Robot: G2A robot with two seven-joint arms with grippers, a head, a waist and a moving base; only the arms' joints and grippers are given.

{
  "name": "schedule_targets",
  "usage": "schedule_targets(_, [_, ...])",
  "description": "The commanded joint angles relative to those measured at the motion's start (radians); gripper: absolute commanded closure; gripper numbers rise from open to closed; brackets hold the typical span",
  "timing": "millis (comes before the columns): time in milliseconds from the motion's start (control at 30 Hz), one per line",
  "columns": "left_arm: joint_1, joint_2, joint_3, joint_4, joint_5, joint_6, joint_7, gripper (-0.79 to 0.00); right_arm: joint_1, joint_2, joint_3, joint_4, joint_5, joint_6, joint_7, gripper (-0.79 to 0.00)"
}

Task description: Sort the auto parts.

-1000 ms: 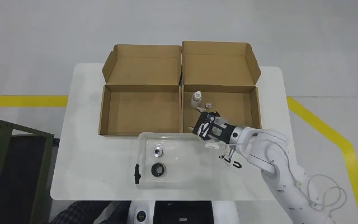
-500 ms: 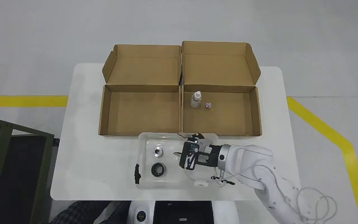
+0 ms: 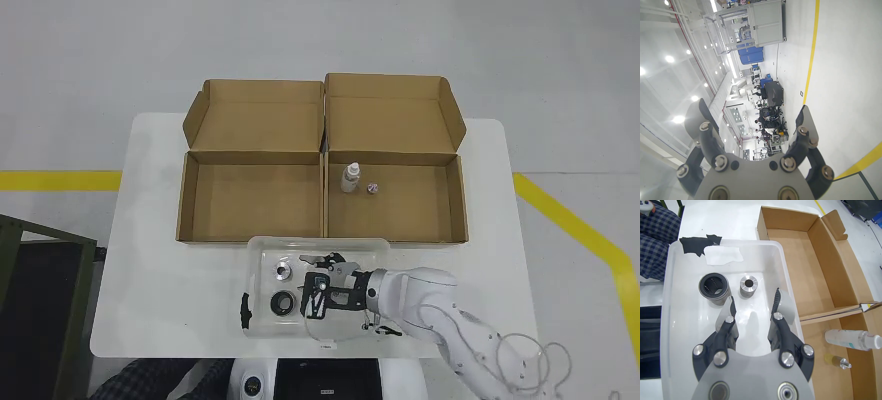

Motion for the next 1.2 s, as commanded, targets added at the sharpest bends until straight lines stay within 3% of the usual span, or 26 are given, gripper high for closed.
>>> schedule_targets(0, [0.000,0.000,0.000,0.000,0.000,0.000,0.000,-0.785,0.015,-0.004,-0.010,0.026,0.002,0.004,-0.003,-0.363])
schedule_targets(400, [0.000,0.000,0.000,0.000,0.000,0.000,0.000,-0.785,0.128,-0.046,-0.115,0.191,0.031,0.032,-0.007,-0.354])
schedule_targets(1167, [0.000,0.000,0.000,0.000,0.000,0.000,0.000,-0.785,0.248,-0.119,-0.236,0.358,0.091,0.053,-0.029,-0.354])
